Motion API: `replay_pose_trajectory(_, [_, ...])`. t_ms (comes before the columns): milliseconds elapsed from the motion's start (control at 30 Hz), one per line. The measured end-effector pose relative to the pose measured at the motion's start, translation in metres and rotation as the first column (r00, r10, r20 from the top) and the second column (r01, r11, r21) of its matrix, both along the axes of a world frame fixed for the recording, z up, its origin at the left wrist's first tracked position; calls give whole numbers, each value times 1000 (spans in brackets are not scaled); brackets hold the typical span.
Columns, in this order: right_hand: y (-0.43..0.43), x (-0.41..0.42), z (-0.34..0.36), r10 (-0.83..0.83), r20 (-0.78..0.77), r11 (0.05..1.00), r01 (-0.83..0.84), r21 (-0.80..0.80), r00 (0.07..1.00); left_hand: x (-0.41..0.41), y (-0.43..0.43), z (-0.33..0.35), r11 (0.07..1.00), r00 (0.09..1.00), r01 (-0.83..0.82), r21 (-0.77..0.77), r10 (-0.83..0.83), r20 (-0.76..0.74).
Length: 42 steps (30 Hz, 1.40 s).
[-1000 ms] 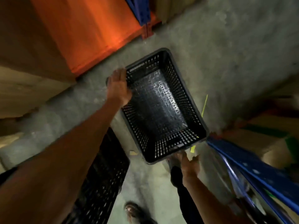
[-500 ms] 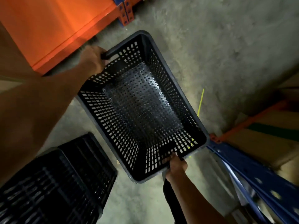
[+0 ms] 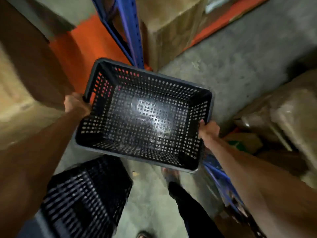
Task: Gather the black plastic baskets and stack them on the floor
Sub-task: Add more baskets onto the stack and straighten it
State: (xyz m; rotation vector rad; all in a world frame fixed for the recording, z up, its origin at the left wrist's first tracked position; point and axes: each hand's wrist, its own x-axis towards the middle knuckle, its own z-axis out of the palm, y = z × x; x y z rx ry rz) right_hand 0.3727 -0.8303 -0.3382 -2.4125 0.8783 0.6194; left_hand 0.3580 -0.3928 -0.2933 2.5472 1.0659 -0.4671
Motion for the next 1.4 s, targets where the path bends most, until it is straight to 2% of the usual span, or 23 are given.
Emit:
replay_pose_trajectory(33, [3, 11, 33, 54, 45, 998, -53, -34, 998, -7, 7, 24, 999, 999, -29, 19, 28, 38])
replay_pose_trajectory(133, [12, 38, 128, 246, 253, 968, -225, -109, 936, -25, 12, 112, 996, 999, -32, 81, 31, 8])
replay_pose_trajectory(233, [15, 49, 221, 381, 388, 923, -324, -206, 839, -43, 11, 192, 999, 988, 19, 40, -25, 153])
replay_pose_trajectory(300, [18, 55, 279, 473, 421, 880, -392, -270, 774, -52, 13, 244, 995, 969, 80, 64, -92, 228])
replay_pose_trajectory(500, [23, 36, 434, 566, 448, 824, -463, -326, 692, -97, 13, 389, 965, 975, 91, 245, -136, 177])
replay_pose_trajectory(667, [29, -19, 516, 610, 487, 790, -531, -308, 625, -182, 11, 463, 955, 928, 80, 286, -177, 328])
replay_pose_trajectory(800, [47, -81, 557, 672, 511, 735, -561, -380, 536, -274, 24, 502, 949, 925, 62, 310, -171, 339])
replay_pose_trajectory(900, [74, -138, 572, 703, 534, 701, -585, -409, 469, -360, 37, 522, 927, 903, -37, 372, -128, 410])
replay_pose_trajectory(1067, [141, -239, 581, 741, 553, 642, -644, -417, 381, -509, 66, 544, 899, 941, -163, 405, 18, 337])
replay_pose_trajectory(1233, [204, -308, 578, 782, 550, 551, -737, -392, 292, -622, 92, 549, 857, 917, -292, 424, 125, 379])
replay_pose_trajectory(1400, [245, -346, 574, 754, 589, 563, -748, -351, 291, -680, 111, 538, 816, 885, -373, 442, 170, 432])
